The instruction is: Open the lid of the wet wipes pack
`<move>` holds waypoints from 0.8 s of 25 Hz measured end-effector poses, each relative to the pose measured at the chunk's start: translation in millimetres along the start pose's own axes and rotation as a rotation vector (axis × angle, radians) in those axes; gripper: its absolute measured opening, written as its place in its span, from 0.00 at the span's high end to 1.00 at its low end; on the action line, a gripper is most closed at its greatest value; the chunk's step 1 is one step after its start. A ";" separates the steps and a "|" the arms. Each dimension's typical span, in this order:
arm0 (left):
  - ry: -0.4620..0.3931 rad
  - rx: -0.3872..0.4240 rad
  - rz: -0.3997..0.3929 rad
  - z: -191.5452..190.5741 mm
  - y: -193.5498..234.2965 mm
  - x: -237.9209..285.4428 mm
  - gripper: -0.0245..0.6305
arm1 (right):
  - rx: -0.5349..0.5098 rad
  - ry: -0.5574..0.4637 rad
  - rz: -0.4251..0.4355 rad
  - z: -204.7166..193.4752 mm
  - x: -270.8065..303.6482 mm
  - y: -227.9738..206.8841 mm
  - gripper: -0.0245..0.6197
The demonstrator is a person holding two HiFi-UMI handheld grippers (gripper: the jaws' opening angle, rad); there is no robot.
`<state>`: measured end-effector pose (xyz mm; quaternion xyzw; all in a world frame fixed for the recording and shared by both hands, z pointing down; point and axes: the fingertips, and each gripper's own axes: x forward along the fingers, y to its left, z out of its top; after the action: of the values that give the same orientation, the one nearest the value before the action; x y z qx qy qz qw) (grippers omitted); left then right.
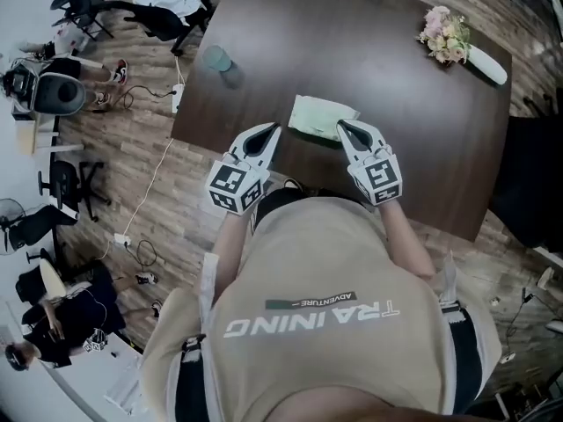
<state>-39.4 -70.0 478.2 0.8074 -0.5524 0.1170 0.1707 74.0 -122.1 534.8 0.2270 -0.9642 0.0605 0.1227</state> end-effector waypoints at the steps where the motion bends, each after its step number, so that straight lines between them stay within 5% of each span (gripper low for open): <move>1: 0.009 0.013 -0.013 2.9 0.4 3.1 0.95 | 0.007 -0.004 -0.016 0.8 -1.4 -2.4 0.94; 10: 0.048 -0.033 -0.136 10.8 18.1 45.1 0.95 | 0.011 0.100 -0.091 -13.5 3.1 -17.3 0.94; 20: 0.205 0.047 -0.318 -39.8 34.6 84.4 0.95 | -0.123 0.309 -0.212 -33.6 27.6 -20.2 0.94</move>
<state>-41.1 -137.3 551.5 0.8722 -0.3948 0.1829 0.2235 66.3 -145.9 575.7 0.3072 -0.9066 0.0221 0.2886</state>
